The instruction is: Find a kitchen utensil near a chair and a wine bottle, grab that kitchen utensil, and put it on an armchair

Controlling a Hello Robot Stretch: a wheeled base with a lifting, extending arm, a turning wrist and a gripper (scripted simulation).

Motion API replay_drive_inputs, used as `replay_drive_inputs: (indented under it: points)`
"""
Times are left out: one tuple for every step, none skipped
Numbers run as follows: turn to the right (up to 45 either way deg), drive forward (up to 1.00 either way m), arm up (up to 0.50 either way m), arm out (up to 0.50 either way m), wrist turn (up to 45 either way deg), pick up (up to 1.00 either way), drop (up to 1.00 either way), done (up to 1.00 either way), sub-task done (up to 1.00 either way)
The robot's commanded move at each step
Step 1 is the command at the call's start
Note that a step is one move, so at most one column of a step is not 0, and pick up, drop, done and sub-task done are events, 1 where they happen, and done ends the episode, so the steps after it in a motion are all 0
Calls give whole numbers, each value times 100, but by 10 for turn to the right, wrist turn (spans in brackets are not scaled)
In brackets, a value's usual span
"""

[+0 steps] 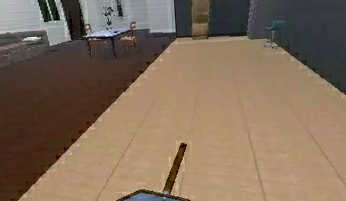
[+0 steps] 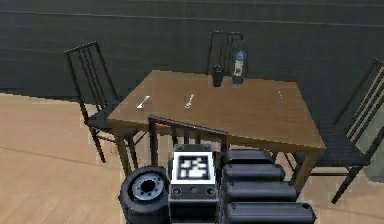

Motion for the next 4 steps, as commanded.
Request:
replay_drive_inputs:
  points:
    - [-450, 0, 0, 0, 0, 0, 0, 0, 0]
    - [-150, 0, 0, 0, 0, 0, 0, 0, 0]
    - [0, 100, 0, 0, 0, 0, 0, 0, 0]
    - [-30, 0, 0, 0, 0, 0, 0, 0, 0]
